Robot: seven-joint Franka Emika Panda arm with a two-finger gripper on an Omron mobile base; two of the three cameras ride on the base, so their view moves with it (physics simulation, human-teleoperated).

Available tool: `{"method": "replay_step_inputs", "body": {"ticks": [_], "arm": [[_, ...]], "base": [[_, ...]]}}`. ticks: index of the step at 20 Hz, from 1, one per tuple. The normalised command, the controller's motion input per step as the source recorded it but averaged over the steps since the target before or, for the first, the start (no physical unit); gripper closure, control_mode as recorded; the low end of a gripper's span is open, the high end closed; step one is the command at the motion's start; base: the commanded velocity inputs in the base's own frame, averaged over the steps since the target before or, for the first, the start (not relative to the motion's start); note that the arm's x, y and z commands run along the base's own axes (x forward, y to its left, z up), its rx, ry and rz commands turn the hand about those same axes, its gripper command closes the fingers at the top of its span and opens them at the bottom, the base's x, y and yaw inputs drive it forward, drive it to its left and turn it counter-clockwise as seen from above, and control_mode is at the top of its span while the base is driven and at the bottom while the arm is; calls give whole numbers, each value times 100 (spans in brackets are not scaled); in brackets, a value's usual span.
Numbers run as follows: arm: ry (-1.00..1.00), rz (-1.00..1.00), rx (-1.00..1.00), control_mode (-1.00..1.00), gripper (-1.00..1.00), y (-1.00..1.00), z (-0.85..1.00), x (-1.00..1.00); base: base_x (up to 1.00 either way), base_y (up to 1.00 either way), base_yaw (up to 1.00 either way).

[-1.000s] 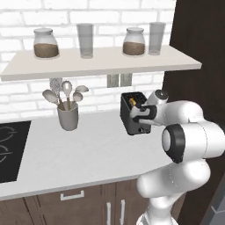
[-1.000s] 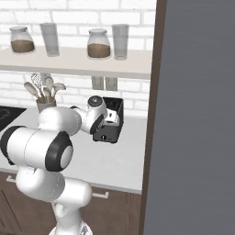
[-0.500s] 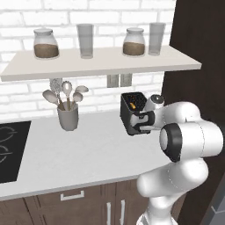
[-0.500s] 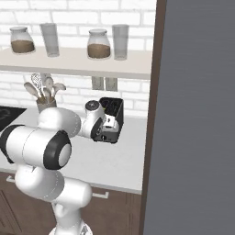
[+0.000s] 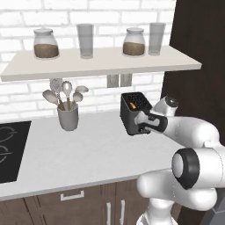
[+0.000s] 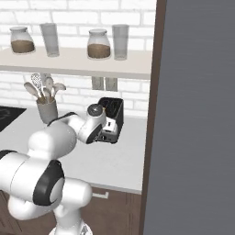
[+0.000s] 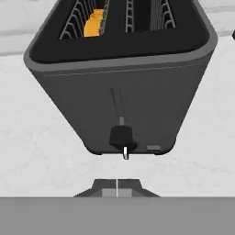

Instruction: Start the toaster. Once the lever pops up, take the bread to the plate on the dining counter.

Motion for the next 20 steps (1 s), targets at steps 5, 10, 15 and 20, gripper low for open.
{"method": "replay_step_inputs", "body": {"ticks": [5,10,15,20], "arm": [[-13,0,5,-100,100,13,59,0],[-34,0,0,-100,100,8,40,-1],[-22,0,0,-100,100,16,12,-4],[-1,0,0,-100,100,1,22,0]], "base": [[0,0,0],[0,0,0],[0,0,0],[0,0,0]]}}
